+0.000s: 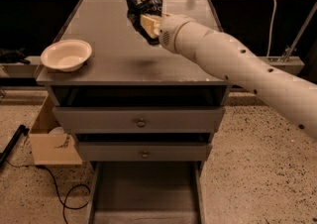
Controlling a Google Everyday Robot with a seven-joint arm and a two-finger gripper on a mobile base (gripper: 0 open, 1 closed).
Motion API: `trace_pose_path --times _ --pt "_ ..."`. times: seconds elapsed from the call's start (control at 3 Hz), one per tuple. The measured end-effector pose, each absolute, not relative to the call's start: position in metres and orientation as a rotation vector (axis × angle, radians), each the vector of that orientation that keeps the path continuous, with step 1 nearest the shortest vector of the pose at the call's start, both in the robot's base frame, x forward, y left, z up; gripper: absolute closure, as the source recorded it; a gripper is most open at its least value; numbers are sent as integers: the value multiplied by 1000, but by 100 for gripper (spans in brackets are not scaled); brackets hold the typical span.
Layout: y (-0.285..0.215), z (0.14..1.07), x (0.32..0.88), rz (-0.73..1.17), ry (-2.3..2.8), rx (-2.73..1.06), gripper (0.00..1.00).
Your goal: Pick blue chip bag from bottom drawer and place on counter
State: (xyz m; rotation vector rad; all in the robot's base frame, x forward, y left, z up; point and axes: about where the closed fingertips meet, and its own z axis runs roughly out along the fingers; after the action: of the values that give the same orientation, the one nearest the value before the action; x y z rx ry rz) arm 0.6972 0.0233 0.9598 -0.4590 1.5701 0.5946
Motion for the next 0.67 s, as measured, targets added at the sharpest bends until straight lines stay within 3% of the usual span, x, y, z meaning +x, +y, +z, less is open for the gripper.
trace_pose_path --times 0.67 --pt "16 923 701 573 1658 -413 100"
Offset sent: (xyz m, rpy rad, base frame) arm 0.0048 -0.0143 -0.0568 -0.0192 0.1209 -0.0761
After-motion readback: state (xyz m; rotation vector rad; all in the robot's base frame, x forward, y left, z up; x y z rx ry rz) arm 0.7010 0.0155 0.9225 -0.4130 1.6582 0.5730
